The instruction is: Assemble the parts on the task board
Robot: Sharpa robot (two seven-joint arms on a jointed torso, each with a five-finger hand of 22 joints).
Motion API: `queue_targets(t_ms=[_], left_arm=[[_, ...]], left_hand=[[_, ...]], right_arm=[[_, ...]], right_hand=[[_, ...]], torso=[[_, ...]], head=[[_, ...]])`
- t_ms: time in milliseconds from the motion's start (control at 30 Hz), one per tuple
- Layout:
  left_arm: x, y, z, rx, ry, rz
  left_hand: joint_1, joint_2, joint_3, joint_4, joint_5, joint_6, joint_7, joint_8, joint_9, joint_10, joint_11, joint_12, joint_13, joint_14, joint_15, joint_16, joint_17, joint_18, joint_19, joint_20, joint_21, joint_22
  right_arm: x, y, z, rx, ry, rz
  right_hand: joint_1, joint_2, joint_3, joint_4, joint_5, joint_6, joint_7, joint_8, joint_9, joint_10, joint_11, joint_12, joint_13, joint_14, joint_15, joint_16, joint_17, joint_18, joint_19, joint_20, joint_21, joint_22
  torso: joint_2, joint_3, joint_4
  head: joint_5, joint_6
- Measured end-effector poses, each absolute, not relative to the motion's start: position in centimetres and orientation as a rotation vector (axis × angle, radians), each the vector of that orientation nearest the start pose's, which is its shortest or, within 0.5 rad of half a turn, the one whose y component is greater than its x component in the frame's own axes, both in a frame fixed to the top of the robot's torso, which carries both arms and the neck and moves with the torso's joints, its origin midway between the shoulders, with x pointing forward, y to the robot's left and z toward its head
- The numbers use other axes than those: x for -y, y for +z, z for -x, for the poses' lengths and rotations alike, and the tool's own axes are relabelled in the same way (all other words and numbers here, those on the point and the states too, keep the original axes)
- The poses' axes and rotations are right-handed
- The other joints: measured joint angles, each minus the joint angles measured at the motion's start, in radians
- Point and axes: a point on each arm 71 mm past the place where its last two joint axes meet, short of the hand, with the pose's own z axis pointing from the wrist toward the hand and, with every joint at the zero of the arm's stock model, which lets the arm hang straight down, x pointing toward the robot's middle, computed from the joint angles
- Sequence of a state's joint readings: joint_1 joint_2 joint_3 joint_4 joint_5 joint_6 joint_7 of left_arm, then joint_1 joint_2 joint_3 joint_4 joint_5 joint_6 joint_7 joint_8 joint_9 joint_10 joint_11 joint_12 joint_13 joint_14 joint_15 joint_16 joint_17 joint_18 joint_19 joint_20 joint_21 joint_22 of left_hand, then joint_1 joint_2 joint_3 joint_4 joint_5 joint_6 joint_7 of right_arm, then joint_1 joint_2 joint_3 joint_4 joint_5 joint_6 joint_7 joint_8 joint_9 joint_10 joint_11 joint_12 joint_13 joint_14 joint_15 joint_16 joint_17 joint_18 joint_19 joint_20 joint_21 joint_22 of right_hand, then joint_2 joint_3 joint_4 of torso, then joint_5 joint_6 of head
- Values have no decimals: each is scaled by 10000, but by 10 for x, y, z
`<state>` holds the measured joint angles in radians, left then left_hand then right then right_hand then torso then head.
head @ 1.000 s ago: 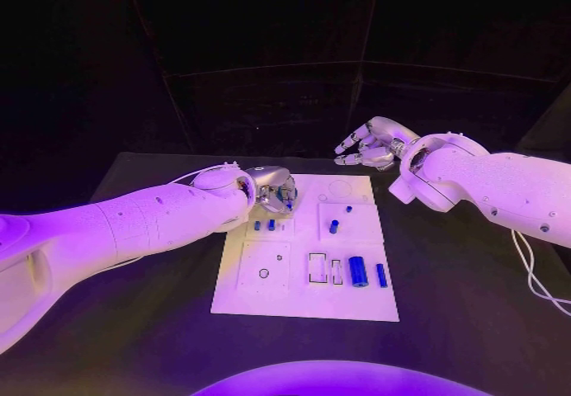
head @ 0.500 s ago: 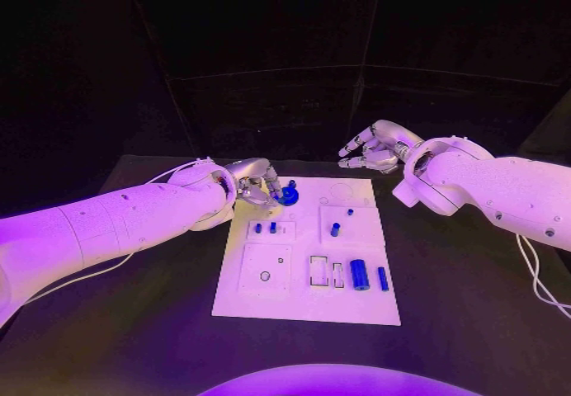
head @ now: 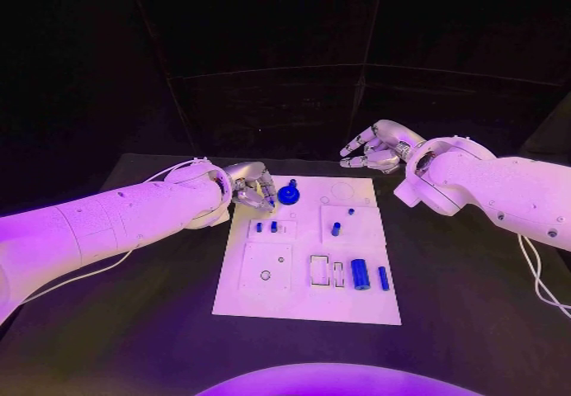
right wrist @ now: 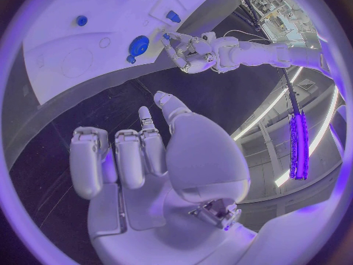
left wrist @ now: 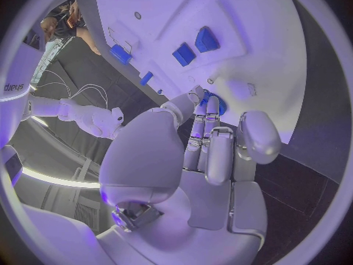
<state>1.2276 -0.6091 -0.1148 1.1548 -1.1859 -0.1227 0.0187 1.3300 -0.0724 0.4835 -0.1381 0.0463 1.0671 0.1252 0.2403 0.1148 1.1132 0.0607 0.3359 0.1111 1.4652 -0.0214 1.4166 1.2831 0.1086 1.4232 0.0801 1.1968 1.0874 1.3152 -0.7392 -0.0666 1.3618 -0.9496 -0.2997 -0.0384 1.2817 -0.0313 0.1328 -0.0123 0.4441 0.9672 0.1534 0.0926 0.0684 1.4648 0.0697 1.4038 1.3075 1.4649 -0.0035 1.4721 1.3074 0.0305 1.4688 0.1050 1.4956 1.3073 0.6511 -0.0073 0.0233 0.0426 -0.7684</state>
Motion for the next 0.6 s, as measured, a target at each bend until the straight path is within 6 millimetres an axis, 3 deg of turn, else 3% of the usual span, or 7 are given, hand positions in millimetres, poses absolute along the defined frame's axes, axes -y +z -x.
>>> queue_targets(t_ms=[600], left_arm=[[-183, -233, -543, -19680, -6988, -443]], left_hand=[[0, -1, -1, 0, 0, -1, -1, -1, -8, -1, 0, 0, -3, 0, 0, -41, -38, 0, -1, 0, 0, 20]], right_arm=[[197, -150, -533, -16988, 8625, -2654]], right_hand=[[0, 0, 29, 29, 0, 0, 0, 0, 0, 0, 0, 0, 0, 0, 0, 0, -1, 0, 0, 0, 0, 0]], torso=[[5, 6, -5]], head=[[-3, -48]])
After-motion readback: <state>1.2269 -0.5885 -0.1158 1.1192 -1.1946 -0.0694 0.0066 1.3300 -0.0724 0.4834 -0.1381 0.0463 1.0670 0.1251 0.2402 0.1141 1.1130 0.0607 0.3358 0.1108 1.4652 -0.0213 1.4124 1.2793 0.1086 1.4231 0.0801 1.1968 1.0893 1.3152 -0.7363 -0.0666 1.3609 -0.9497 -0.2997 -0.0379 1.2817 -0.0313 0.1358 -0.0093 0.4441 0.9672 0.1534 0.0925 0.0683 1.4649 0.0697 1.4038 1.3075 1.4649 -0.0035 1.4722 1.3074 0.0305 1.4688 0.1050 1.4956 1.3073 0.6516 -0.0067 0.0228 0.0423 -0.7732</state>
